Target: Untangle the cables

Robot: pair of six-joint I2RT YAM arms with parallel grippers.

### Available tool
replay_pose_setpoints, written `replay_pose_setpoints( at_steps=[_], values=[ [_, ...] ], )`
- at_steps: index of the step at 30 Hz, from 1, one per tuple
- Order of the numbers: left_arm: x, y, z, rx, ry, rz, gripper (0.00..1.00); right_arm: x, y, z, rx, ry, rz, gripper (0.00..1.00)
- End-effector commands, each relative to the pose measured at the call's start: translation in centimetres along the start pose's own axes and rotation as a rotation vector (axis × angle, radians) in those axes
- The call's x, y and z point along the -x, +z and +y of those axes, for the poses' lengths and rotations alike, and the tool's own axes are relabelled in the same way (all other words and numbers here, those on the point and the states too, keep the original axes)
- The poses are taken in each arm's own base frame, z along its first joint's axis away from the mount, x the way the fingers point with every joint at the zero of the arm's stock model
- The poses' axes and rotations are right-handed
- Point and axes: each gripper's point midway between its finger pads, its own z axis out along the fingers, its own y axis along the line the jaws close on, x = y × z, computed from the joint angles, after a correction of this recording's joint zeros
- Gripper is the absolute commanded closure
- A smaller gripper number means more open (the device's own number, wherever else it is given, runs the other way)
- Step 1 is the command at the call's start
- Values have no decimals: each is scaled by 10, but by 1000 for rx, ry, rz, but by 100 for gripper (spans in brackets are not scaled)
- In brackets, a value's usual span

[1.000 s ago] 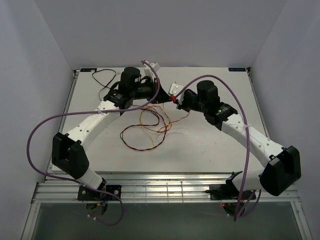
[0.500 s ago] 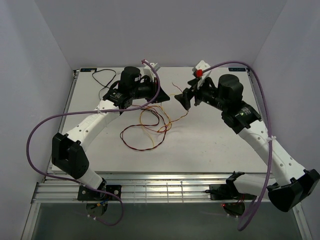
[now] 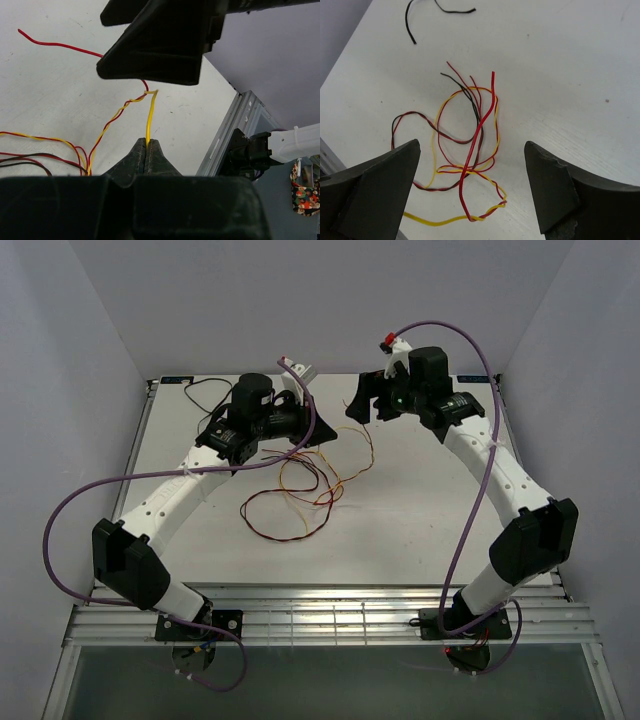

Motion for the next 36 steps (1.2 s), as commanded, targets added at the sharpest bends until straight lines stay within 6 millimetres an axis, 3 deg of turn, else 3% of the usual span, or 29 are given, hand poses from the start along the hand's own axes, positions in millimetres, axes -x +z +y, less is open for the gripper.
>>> replay_pose_setpoints(
  at_steps=[1,4,7,9,10,11,12,17,20,21,24,25,26,28,29,31,32,33,35,36],
  values=[
    [5,-7,-13,-27,36,-17,100,-10,4,15,82,52,72,10],
    [5,-7,-11,-17,30,-19,100,-31,11,7,59,88,125,8],
    [8,-8,-11,-10,37,-29,100,-60,18,-2,24,130,187,0],
    [12,-10,-11,0,44,-42,100,-76,19,-2,34,146,221,30],
    [12,-10,-10,8,41,-43,100,-78,19,-3,37,146,223,51],
    [14,-10,-8,21,42,-51,100,-80,19,-3,34,146,227,82],
    [16,-10,-6,33,38,-55,100,-76,18,-6,19,139,216,92],
    [23,-11,7,123,16,-74,100,-32,-2,-15,-68,60,84,92],
    [44,-21,24,263,14,-138,100,3,-22,-34,-160,29,-15,92],
    [54,-27,33,328,21,-171,100,11,-29,-41,-191,21,-38,92],
    [93,-43,33,408,71,-257,100,50,-54,-52,-231,-25,-134,92],
    [121,-54,32,455,102,-321,100,62,-64,-57,-246,-40,-163,92],
    [131,-60,33,489,109,-338,100,83,-77,-55,-252,-67,-215,92],
    [174,-85,40,622,122,-456,100,106,-94,-59,-269,-115,-270,92],
    [188,-97,43,672,127,-499,100,129,-110,-57,-280,-144,-325,92],
    [217,-122,46,771,133,-602,100,151,-135,-73,-357,-168,-386,92],
    [239,-147,45,844,149,-683,100,163,-149,-78,-389,-183,-418,92],
    [251,-162,42,877,165,-727,100,182,-171,-79,-441,-194,-481,92],
    [276,-192,30,927,202,-846,100,201,-204,-91,-539,-250,-536,92],
    [287,-214,21,962,239,-895,100,218,-232,-93,-627,-258,-603,92]
  ],
)
